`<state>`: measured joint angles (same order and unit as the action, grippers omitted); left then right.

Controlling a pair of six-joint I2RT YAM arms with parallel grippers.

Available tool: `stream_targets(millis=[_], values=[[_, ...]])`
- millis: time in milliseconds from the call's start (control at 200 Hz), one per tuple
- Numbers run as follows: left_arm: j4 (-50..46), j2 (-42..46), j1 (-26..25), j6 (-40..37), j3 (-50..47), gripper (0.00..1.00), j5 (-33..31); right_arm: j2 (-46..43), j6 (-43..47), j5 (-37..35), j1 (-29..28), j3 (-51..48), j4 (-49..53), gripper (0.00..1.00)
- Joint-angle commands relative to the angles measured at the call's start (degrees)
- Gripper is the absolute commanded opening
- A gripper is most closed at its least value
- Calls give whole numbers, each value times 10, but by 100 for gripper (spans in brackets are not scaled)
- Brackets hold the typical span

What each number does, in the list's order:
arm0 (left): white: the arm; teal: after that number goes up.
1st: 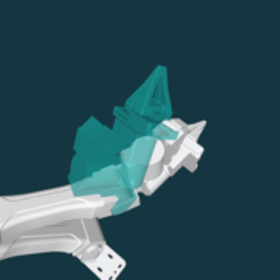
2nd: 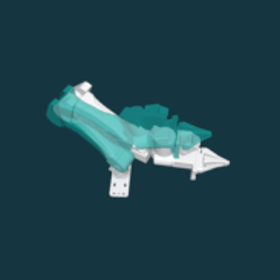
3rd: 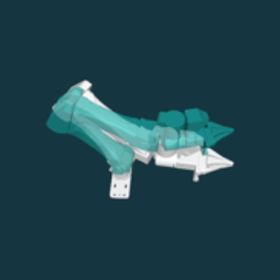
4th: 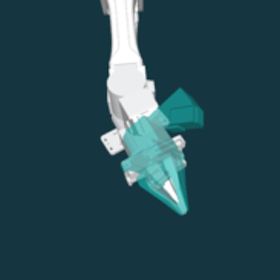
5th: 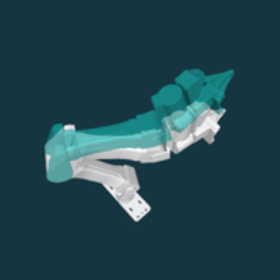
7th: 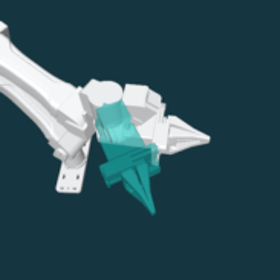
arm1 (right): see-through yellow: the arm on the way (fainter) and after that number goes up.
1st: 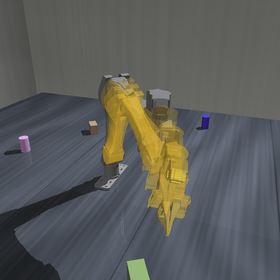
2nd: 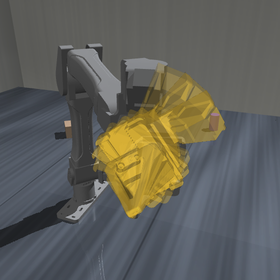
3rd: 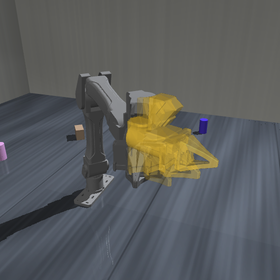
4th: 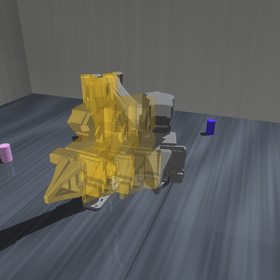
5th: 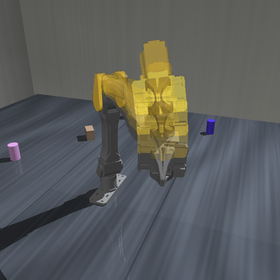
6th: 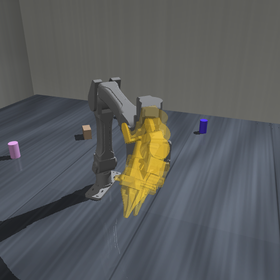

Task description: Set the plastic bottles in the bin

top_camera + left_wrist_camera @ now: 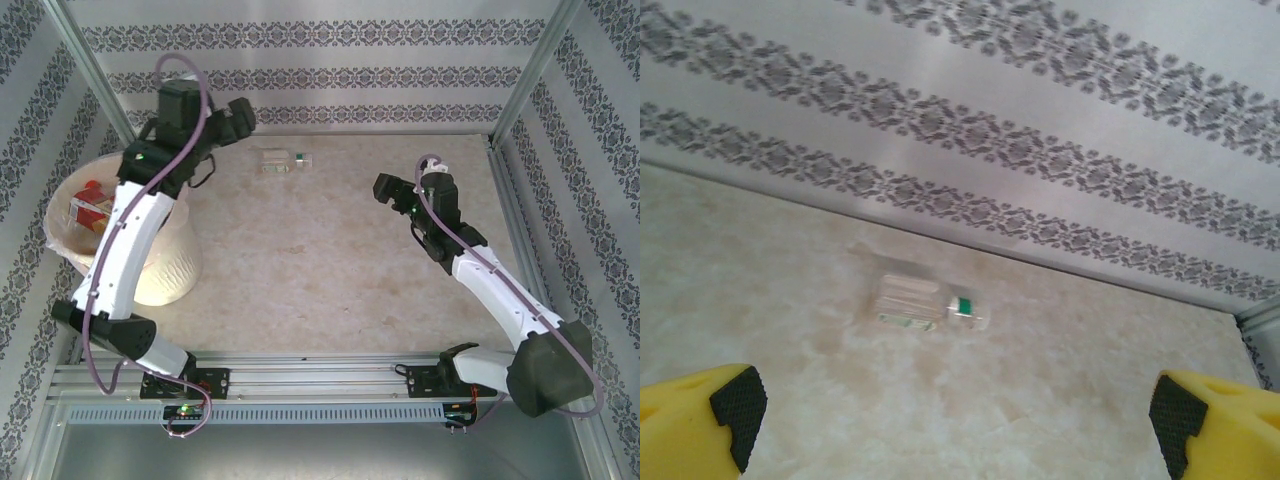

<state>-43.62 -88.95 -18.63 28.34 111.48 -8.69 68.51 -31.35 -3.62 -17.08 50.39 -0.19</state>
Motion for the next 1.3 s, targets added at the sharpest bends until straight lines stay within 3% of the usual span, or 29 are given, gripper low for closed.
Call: stream_targets(millis=[0, 240, 435, 595, 784, 934, 1054, 1149, 1294], values=[[41, -69, -28, 8, 16, 100, -51, -26, -5, 0, 8, -15, -2, 98], [48, -235, -42, 109, 86, 100, -35, -83, 7, -2, 18, -45, 13, 98], [20, -374, -41, 193, 180, 100, -83, -131, 20, -4, 23, -60, 41, 98], [52, -450, -37, 244, 198, 100, -127, -158, 22, -1, 25, -70, 53, 98], [182, -539, -15, 189, 247, 100, -53, -166, 25, 4, 27, -69, 64, 98], [181, -628, -7, 152, 361, 100, -21, -166, 23, 6, 27, -64, 72, 98], [218, -645, 3, 143, 359, 100, -8, -166, 23, 4, 27, -63, 75, 98], [232, -659, 14, 151, 360, 100, 37, -161, 19, 4, 26, -62, 75, 98], [192, -661, 17, 140, 360, 100, 77, -152, 10, 10, 27, -58, 75, 98]])
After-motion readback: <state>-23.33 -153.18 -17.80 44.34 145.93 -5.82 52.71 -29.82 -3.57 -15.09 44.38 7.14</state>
